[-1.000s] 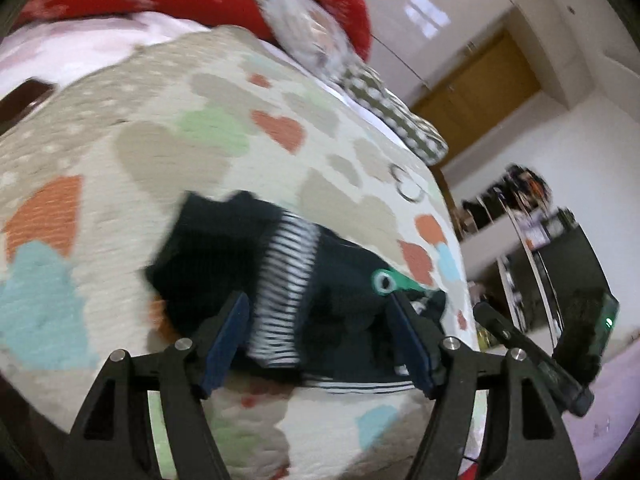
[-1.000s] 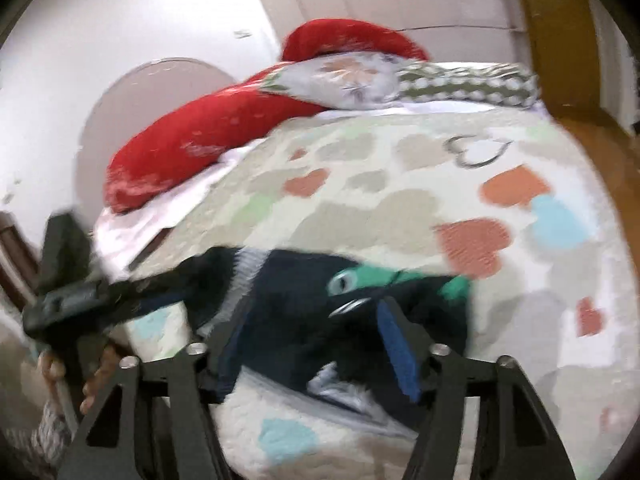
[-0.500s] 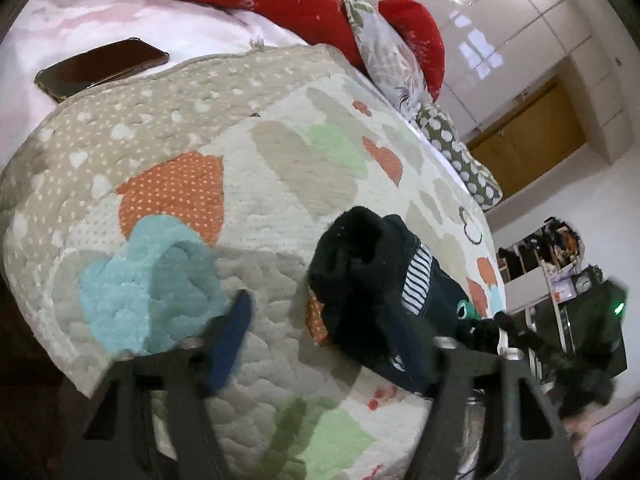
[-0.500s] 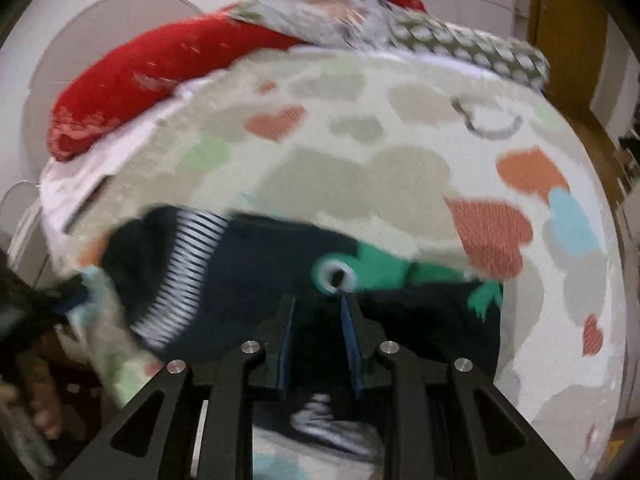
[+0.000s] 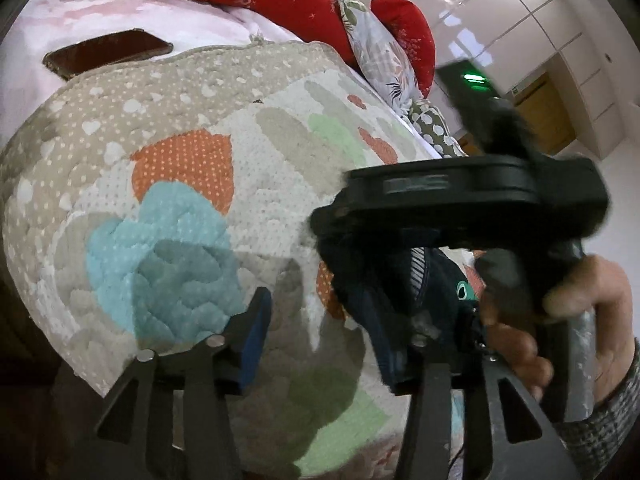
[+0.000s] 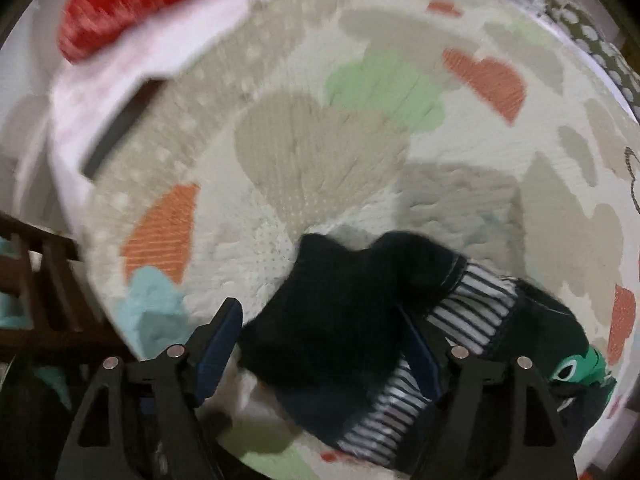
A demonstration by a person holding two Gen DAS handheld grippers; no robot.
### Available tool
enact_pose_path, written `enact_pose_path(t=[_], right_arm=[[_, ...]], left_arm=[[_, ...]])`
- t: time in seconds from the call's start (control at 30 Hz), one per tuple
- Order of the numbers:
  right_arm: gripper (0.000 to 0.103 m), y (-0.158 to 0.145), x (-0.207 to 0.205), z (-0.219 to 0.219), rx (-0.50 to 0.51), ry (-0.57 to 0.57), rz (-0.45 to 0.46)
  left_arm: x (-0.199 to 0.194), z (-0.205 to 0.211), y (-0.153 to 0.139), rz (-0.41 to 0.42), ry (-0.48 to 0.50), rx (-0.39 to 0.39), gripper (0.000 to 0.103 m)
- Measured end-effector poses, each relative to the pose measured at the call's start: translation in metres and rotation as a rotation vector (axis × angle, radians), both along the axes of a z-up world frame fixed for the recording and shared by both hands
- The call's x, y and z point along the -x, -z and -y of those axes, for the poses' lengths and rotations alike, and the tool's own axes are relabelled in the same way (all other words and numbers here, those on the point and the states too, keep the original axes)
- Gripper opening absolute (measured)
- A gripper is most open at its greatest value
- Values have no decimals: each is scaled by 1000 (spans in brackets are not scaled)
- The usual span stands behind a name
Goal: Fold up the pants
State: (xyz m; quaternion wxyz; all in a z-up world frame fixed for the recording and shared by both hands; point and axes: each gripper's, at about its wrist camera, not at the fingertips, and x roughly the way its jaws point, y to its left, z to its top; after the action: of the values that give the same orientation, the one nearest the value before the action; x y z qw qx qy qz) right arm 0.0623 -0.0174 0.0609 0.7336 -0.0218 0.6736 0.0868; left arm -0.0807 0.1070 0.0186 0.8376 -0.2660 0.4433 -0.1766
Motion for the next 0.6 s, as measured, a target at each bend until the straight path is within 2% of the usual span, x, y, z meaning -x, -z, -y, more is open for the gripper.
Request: enact_pose_path(t=[0.07, 0.13, 0.17, 0.2, 0.27, 0.37, 0.4, 0.43, 0.47, 0.5, 0.6], right_arm=[[85, 15, -5, -9, 93, -12, -26], [85, 20, -5, -14, 134, -26, -25], [77, 19, -4, -14, 138, -31, -18], [61, 15, -2, -13, 140, -29, -6], [41, 5, 3, -4, 139, -12, 20], [34, -10, 12, 12, 93, 14, 49], [34, -14, 15, 17, 77, 22, 63], [34, -19, 19, 23, 56, 29, 76], [34, -25, 25, 30, 34, 40, 87], [34, -30, 29, 35, 14, 51, 94], [34, -50, 46, 62, -63, 84, 129]], left_arm=[[0, 0, 4, -13, 2, 13, 52], [1, 3, 4, -10, 11, 16, 52], [2, 6, 2, 4, 19, 14, 53], [2, 10, -1, 19, 26, 14, 54], [2, 18, -4, 50, 31, 10, 62], [-6, 41, -7, 85, 54, -39, 62], [-8, 50, -7, 91, 73, -56, 59], [-11, 60, -7, 92, 100, -74, 37], [-15, 73, -7, 73, 139, -86, 11], [-17, 80, -7, 55, 170, -79, 6], [-7, 102, -23, 87, 213, -82, 7]])
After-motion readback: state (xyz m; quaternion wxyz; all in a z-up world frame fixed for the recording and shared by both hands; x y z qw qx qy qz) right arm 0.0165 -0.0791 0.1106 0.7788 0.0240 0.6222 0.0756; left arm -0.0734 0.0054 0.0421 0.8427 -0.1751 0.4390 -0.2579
